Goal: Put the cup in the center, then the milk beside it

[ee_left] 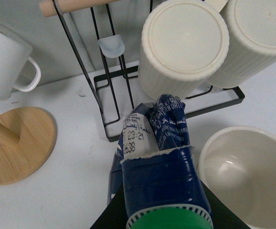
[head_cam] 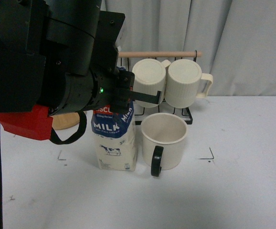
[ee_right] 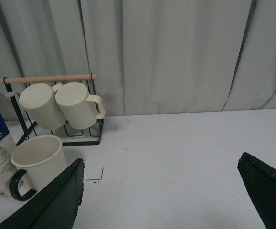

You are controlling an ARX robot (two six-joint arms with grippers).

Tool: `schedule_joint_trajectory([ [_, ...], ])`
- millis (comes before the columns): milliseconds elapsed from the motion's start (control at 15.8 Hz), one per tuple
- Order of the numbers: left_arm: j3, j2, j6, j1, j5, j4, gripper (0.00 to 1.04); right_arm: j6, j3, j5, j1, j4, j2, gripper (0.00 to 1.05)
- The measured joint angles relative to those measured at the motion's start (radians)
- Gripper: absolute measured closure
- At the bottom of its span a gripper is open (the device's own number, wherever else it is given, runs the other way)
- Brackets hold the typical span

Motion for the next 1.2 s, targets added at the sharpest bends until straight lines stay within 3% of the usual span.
schedule_joint_trajectory([
  [126, 0.003, 0.005, -0.015, -0.014, -0.005, -0.002, 0.85, 0.000, 0.000, 0.000, 0.000, 0.000, 0.000, 0.06],
  [443, 0.012, -0.039, -0.148, 0.005, 0.028, -0.034, 0.29, 0.000, 0.000, 0.000, 0.000, 0.000, 0.000, 0.06],
  [569, -0.073, -0.142, -0.177, 0.032, 0.027, 0.063, 0.07, 0.000, 0.000, 0.000, 0.000, 0.000, 0.000, 0.06],
  [632, -0.127, -0.219, -0.164, 0.040, 0.013, 0.127, 0.06, 0.000, 0.000, 0.000, 0.000, 0.000, 0.000, 0.06],
  [696, -0.191, -0.320, -0.143, 0.043, 0.017, 0.191, 0.07, 0.000, 0.000, 0.000, 0.000, 0.000, 0.000, 0.06],
  [885, -0.345, -0.579, -0.106, 0.076, 0.049, 0.154, 0.08, 0.000, 0.000, 0.000, 0.000, 0.000, 0.000, 0.06],
  [949, -0.410, -0.667, -0.060, 0.105, -0.034, 0.160, 0.19, 0.000, 0.000, 0.000, 0.000, 0.000, 0.000, 0.06],
  [1075, -0.605, -0.932, -0.004, 0.262, 0.014, 0.110, 0.44, 0.000, 0.000, 0.000, 0.000, 0.000, 0.000, 0.06],
  [1202, -0.681, -1.025, 0.013, 0.298, 0.073, 0.120, 0.67, 0.000, 0.000, 0.000, 0.000, 0.000, 0.000, 0.06],
])
